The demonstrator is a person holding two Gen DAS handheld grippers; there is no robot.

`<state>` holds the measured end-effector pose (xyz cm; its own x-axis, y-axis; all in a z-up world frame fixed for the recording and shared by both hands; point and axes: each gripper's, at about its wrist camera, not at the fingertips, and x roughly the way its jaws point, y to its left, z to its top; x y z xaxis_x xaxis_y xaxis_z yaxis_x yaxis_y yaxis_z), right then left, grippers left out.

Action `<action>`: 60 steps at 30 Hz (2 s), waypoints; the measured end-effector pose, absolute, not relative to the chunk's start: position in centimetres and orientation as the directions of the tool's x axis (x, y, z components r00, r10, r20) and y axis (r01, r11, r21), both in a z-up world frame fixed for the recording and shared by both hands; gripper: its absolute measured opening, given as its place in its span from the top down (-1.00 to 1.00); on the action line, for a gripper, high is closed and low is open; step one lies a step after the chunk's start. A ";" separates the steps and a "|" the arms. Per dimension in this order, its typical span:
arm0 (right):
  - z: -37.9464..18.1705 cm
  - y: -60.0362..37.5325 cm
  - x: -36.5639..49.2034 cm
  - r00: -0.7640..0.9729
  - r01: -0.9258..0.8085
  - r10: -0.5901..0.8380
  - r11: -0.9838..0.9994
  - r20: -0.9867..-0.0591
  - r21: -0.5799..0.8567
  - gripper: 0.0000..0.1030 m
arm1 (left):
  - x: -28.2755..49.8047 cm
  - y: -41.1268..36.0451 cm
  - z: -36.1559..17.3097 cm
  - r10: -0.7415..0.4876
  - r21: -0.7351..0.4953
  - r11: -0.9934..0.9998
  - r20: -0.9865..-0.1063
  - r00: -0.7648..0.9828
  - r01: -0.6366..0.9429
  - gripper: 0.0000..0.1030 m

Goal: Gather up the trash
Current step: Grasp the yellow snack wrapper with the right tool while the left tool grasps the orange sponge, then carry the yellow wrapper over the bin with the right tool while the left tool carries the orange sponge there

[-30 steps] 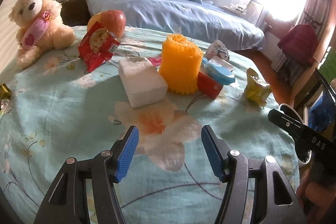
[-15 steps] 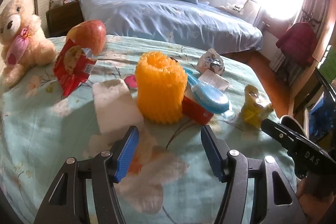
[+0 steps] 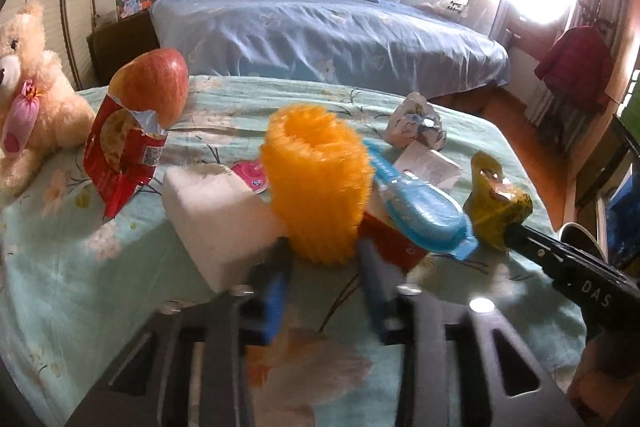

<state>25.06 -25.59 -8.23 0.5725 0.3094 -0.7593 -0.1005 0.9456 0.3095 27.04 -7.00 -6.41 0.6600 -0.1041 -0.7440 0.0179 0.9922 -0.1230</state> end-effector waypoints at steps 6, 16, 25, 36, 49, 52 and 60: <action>-8.2 -25.5 24.9 0.572 -0.113 0.317 0.944 -0.756 0.310 1.00 | 27.2 -6.4 -6.5 -0.134 -0.156 0.987 -0.739 0.661 0.025 0.81; -7.5 -24.8 23.6 0.582 -0.142 0.329 0.942 -0.743 0.306 1.00 | 24.1 -4.2 -5.8 -0.179 -0.200 0.978 -0.704 0.688 0.050 0.85; -7.3 -24.8 23.8 0.589 -0.127 0.341 0.934 -0.733 0.333 0.70 | 22.7 -3.7 -5.7 -0.200 -0.210 0.975 -0.703 0.683 0.069 0.85; -7.9 -23.4 26.3 0.590 -0.138 0.326 0.942 -0.739 0.306 0.81 | 23.0 -4.0 -6.0 -0.214 -0.219 0.973 -0.714 0.666 0.078 0.85; -6.8 -24.9 23.3 0.604 -0.132 0.330 0.939 -0.725 0.317 1.00 | 21.0 -5.2 -5.4 -0.264 -0.233 0.963 -0.701 0.662 0.136 0.85; -6.3 -25.6 22.1 0.610 -0.126 0.331 0.938 -0.720 0.324 1.00 | 20.2 -5.8 -5.1 -0.278 -0.232 0.960 -0.696 0.662 0.159 0.85; -5.6 -28.0 19.0 0.626 -0.092 0.322 0.935 -0.711 0.343 1.00 | 18.6 -7.9 -4.5 -0.328 -0.239 0.945 -0.691 0.644 0.224 0.85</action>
<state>18.96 -27.96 -5.64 0.6258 0.3218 -0.7105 -0.0917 0.9350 0.3427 18.62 -7.89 -4.46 0.6444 -0.3276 -0.6910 0.2235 0.9448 -0.2395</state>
